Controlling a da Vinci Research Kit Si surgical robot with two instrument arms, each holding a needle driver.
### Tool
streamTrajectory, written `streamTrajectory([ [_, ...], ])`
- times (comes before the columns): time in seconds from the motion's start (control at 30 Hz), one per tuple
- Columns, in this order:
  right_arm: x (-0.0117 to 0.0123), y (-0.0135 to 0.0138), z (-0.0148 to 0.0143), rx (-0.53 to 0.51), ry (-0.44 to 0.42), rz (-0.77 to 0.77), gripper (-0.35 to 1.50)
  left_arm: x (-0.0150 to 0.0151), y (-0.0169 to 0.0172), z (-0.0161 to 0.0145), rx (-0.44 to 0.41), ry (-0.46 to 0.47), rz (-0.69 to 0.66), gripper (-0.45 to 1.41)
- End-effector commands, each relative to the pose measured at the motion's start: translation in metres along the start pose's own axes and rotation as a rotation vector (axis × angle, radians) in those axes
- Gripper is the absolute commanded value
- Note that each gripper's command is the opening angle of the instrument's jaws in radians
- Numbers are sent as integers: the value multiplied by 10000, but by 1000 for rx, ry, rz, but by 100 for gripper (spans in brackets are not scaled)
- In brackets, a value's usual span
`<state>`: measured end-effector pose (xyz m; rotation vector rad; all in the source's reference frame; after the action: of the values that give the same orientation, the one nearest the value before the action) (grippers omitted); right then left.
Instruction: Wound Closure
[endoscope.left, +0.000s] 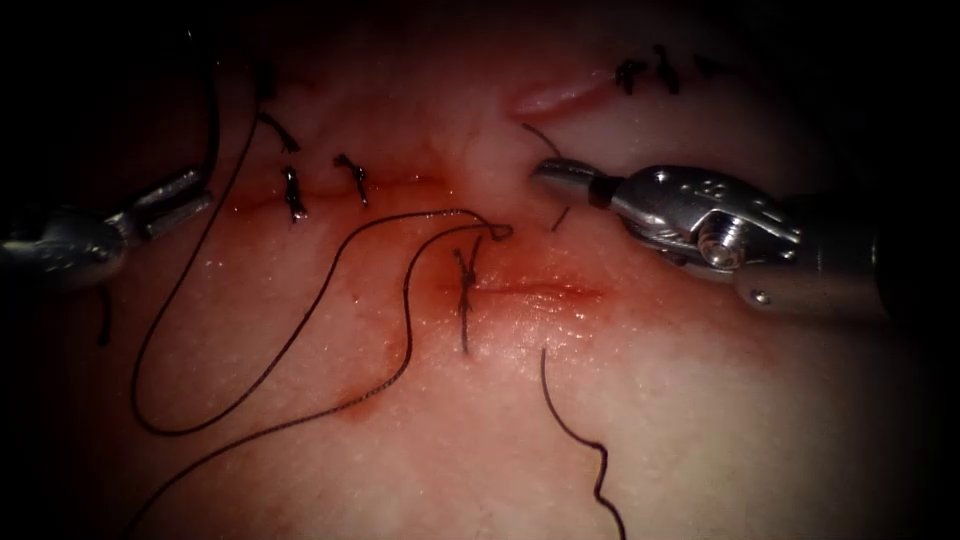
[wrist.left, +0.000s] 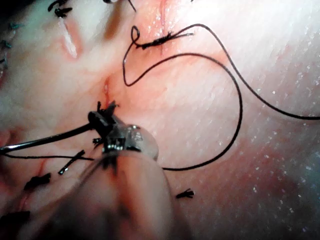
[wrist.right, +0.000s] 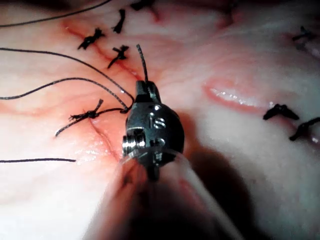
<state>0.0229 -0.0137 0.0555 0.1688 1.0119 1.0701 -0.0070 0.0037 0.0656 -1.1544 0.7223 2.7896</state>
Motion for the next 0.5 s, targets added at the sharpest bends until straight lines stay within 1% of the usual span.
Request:
streamTrajectory([
  [0.03,10,-7,9,4,18,-1,-35,-1,2,10,1,2,2,-23],
  [0.2,24,-15,3,7,46,-2,-35,-9,2,14,-3,1,7,-25],
  [0.47,43,-23,-2,4,72,-9,-35,-29,-2,19,-1,-6,12,-25],
  [0.5,44,-23,-2,4,74,-8,-35,-31,-3,20,0,-8,13,-21],
])
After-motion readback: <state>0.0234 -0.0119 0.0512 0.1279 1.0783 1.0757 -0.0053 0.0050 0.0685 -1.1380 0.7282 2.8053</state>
